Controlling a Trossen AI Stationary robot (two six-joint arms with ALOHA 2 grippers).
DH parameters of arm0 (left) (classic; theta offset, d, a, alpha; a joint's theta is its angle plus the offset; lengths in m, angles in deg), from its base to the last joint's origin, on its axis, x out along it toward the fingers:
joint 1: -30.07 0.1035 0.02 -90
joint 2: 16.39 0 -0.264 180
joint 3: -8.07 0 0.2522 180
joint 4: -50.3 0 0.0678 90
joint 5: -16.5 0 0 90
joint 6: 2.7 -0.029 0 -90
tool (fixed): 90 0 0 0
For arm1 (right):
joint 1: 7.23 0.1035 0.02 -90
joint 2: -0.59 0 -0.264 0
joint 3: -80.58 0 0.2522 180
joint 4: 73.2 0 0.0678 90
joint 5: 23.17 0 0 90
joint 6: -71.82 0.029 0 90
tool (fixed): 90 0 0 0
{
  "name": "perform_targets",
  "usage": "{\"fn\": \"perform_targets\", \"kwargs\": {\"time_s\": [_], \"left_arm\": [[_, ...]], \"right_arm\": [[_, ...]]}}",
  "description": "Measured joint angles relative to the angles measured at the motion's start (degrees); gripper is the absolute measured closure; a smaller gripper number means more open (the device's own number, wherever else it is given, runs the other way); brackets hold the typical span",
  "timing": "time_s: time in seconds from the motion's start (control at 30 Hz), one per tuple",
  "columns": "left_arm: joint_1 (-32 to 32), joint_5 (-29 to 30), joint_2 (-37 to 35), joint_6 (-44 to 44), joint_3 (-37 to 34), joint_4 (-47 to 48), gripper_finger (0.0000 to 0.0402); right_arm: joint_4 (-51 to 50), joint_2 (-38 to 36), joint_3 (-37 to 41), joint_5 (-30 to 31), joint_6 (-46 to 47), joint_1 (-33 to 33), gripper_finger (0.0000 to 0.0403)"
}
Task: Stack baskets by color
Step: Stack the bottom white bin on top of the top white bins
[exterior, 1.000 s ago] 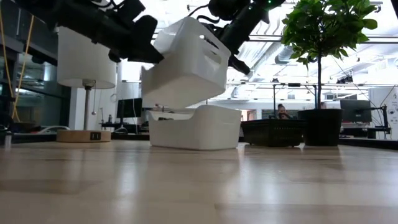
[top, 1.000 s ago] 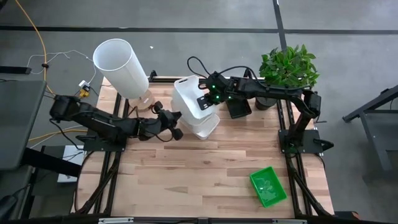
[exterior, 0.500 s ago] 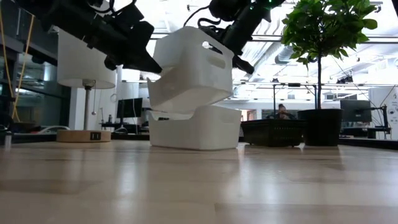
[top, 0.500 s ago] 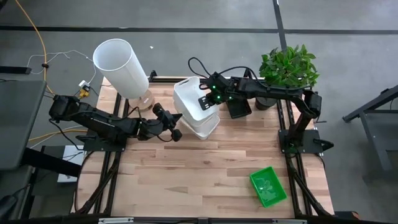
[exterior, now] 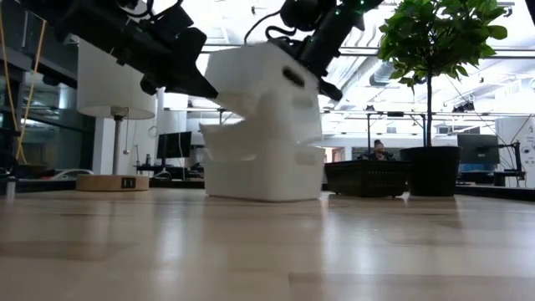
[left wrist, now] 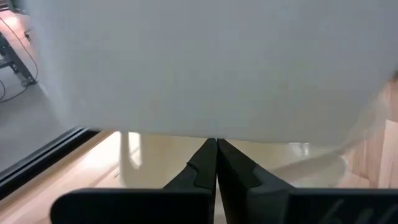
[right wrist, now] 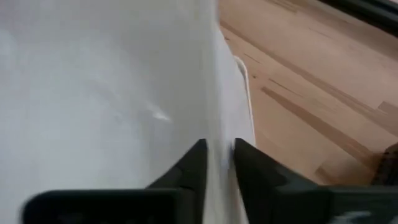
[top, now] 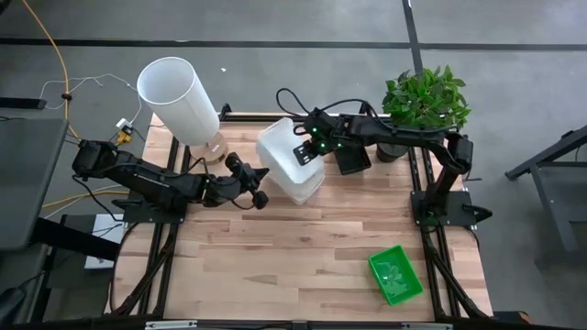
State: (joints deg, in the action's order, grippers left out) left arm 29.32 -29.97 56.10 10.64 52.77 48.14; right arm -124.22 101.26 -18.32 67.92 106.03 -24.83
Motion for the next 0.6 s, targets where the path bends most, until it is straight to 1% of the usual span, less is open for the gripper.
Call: {"fn": "perform_targets", "kwargs": {"time_s": [0.17, 0.27, 0.4, 0.53, 0.6], "left_arm": [[0.0, 0.0, 0.0, 0.06, 0.0, 0.0, 0.0401], [0.02, 0.04, 0.0, 0.04, 0.0, 0.06, 0.0401], [0.02, 0.48, 0.0, 0.02, 0.0, 0.09, 0.0401], [0.02, 0.62, -0.01, 0.01, 0.0, 0.65, 0.0401], [0.02, 0.72, -0.03, -0.7, 0.0, 1.19, 0.0401]], "right_arm": [[1.41, 1.07, 0.09, 1.95, 0.3, 0.0, 0.0266], [2.79, 1.12, 0.07, 1.92, 0.31, -0.02, 0.0241], [3.19, 1.14, 0.07, 1.67, -0.28, -0.13, 0.0234], [3.1, 0.5, 0.07, -1.89, -2.45, -0.4, 0.0233], [1.62, -0.67, 0.07, -2.68, -4.55, -0.7, 0.0233]]}}
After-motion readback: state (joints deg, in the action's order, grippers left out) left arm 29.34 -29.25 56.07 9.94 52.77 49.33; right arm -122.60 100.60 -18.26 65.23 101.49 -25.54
